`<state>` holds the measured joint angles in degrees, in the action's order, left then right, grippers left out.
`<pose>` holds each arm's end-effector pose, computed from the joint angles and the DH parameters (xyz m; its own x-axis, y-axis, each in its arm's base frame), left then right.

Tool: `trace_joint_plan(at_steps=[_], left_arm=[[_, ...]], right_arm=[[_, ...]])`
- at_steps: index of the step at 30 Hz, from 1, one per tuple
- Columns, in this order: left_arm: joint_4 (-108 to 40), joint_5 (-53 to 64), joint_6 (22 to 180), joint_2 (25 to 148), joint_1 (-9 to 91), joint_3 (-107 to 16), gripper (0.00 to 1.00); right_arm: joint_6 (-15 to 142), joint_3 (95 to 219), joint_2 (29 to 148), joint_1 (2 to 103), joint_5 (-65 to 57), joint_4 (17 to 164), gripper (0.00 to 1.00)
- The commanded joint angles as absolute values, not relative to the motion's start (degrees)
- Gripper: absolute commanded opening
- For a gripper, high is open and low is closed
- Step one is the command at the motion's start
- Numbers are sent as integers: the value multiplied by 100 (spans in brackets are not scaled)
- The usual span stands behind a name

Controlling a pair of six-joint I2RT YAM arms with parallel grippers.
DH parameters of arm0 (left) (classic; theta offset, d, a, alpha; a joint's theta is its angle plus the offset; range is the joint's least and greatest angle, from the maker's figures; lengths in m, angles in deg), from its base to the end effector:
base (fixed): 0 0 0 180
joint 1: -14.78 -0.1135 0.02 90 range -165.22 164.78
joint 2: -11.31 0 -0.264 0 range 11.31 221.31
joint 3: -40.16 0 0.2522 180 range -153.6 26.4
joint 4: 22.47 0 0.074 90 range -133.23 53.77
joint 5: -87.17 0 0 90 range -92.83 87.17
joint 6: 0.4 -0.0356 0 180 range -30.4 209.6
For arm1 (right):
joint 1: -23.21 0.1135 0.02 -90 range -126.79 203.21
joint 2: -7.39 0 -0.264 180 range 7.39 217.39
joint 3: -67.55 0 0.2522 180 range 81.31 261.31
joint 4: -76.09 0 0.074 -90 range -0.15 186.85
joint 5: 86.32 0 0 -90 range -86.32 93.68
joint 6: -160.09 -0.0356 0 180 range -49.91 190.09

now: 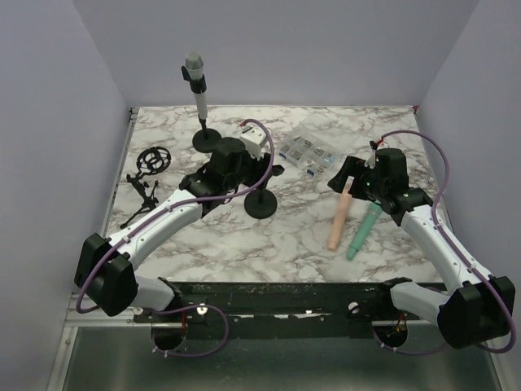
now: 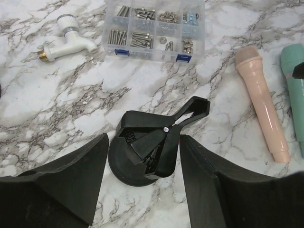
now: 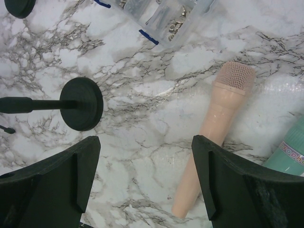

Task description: Remove the microphone from the stand

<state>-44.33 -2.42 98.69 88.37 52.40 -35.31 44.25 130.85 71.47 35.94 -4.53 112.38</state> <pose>0.2482 -0.1916 0.3202 -0.4085 0.1154 -0.9054 0.5581 0.8165 -0.1477 0.2368 0.0587 0.2817 -0.6727 0.2903 -0.6806 -0.0400 0.9042 0.4252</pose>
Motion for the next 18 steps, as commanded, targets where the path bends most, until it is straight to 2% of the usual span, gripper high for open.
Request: trace_joint_plan(at_steps=[1,5,18], left_arm=[[-4707,-347,9760,9009,5276,-3757,63],[-4712,-289,9735,9065,5282,-3798,53],[-4838,-421,9240,8923,5275,-3850,0]], right_arm=[[4478,13081,7138,3577,-526,11174,86],[4482,13071,7113,3577,-511,11182,86],[4477,13046,7105,3577,-499,11156,86]])
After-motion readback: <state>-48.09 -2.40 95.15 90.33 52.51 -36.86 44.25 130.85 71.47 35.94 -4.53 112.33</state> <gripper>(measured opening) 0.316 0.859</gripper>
